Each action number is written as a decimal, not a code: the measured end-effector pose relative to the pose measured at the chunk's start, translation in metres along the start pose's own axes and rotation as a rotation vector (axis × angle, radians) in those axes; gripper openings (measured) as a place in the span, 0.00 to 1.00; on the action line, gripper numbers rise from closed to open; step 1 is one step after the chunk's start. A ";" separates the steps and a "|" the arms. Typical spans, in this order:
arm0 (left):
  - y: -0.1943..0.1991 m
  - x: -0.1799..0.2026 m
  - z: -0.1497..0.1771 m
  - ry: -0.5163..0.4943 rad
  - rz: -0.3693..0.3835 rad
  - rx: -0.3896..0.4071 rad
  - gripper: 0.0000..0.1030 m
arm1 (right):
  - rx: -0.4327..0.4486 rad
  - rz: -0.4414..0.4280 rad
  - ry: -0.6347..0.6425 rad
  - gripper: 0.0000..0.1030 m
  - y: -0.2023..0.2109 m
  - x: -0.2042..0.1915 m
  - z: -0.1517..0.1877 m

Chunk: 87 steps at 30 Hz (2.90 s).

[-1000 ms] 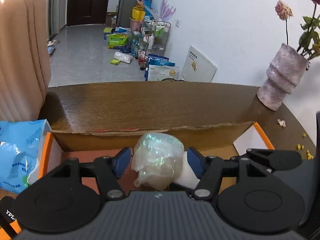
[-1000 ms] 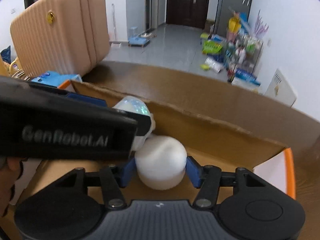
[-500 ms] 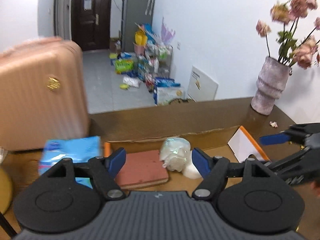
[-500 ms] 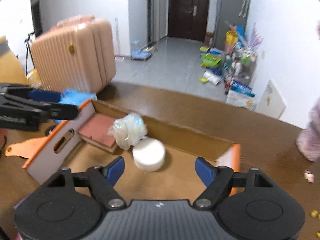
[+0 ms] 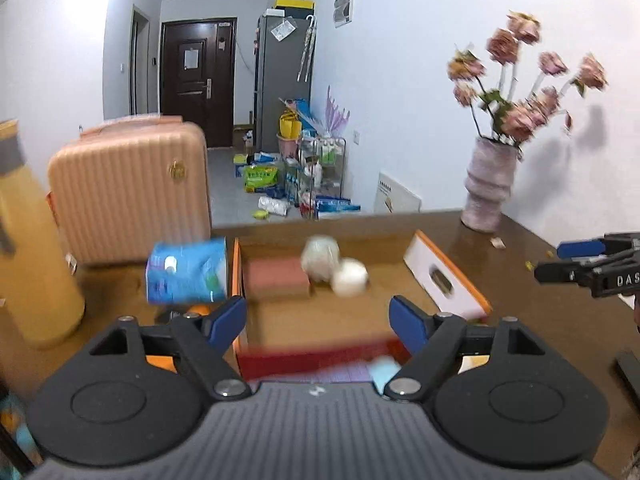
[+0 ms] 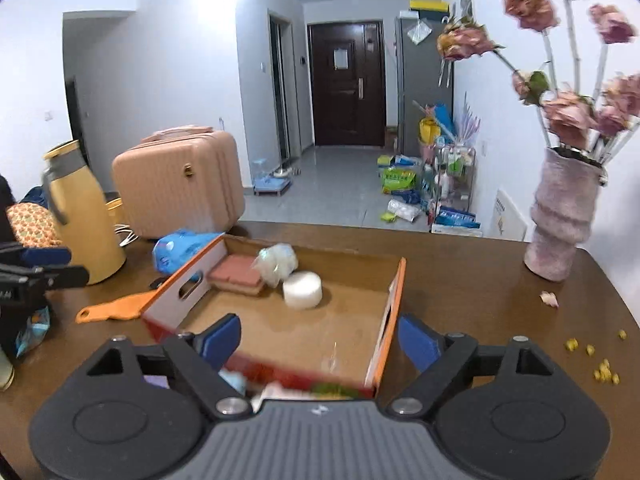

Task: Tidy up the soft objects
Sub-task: 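Move both tools back toward the remaining pile, then close both tools on the white-and-yellow plush toy, then lift the plush toy with both tools and carry it into the box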

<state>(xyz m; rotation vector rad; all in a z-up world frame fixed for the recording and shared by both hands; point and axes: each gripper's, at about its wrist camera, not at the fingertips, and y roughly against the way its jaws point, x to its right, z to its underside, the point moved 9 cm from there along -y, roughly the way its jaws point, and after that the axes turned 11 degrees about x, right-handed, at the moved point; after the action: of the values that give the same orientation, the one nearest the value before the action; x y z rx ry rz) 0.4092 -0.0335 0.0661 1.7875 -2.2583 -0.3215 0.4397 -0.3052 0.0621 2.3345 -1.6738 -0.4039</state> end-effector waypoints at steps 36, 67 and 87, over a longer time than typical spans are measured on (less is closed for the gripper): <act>0.071 0.120 0.123 0.006 0.120 0.027 0.78 | 0.106 0.066 -0.030 1.00 0.145 -0.058 0.198; -0.112 0.130 0.097 0.242 0.282 -0.135 0.52 | 0.102 0.048 -0.222 0.40 0.005 0.012 0.136; 0.067 0.100 0.166 0.094 0.199 -0.097 0.48 | 0.038 -0.124 -0.248 0.40 0.118 -0.093 0.195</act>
<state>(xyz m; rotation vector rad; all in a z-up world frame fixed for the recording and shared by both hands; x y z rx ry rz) 0.2717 -0.1121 -0.0646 1.4847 -2.2886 -0.2965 0.2377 -0.2611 -0.0705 2.5108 -1.6557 -0.7181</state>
